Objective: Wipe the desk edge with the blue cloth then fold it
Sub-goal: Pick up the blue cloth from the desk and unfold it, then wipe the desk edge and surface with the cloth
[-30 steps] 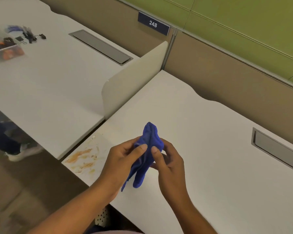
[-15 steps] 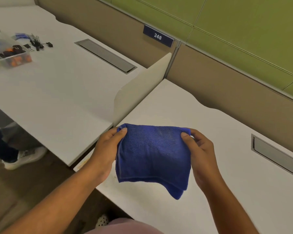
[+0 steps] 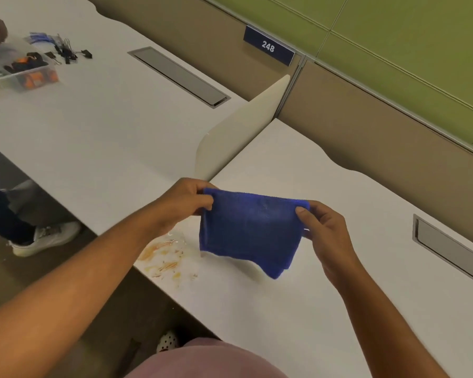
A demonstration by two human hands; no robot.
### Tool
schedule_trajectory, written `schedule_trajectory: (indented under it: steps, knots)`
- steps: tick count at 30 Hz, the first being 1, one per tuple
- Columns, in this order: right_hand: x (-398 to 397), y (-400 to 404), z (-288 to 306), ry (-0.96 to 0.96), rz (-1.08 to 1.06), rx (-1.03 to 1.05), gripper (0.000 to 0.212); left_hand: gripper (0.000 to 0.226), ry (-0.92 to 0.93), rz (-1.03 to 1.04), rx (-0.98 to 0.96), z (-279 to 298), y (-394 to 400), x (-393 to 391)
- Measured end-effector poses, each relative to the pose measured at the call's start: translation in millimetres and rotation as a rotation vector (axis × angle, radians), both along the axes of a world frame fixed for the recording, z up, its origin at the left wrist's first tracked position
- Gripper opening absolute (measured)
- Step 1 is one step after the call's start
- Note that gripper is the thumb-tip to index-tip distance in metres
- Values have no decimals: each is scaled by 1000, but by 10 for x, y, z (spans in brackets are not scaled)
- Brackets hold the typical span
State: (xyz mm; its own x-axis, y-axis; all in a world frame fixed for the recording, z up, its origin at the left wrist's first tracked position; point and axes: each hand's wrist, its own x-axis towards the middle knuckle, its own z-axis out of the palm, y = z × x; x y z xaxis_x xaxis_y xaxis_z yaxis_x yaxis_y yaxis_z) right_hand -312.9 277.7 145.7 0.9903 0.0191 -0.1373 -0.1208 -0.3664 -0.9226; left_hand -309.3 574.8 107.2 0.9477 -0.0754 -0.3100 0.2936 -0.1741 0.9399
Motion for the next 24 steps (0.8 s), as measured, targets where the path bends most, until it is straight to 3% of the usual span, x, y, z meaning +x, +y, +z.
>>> schedule_trajectory:
  steps: [6, 8, 11, 14, 18, 24]
  knots:
    - [436, 15, -10, -122, -78, -57, 20, 35, -304, 34, 347, 201, -81, 583]
    - [547, 234, -145, -142, -31, -121, 22, 34, -418, 167, 408, 90, 94, 577]
    - [490, 248, -293, -213, -33, -199, 21, 31, -551, 170, 532, -76, 152, 436]
    - [302, 202, -571, -217, -3, -299, 20, 34, -539, 67, 627, -346, 215, 180]
    - [29, 199, -1007, -125, 220, -493, 18, 32, -428, -64, 803, -844, 206, -266]
    - [-197, 110, -1241, -28, 414, -622, 21, 26, -353, -86, 923, -1196, 63, -824]
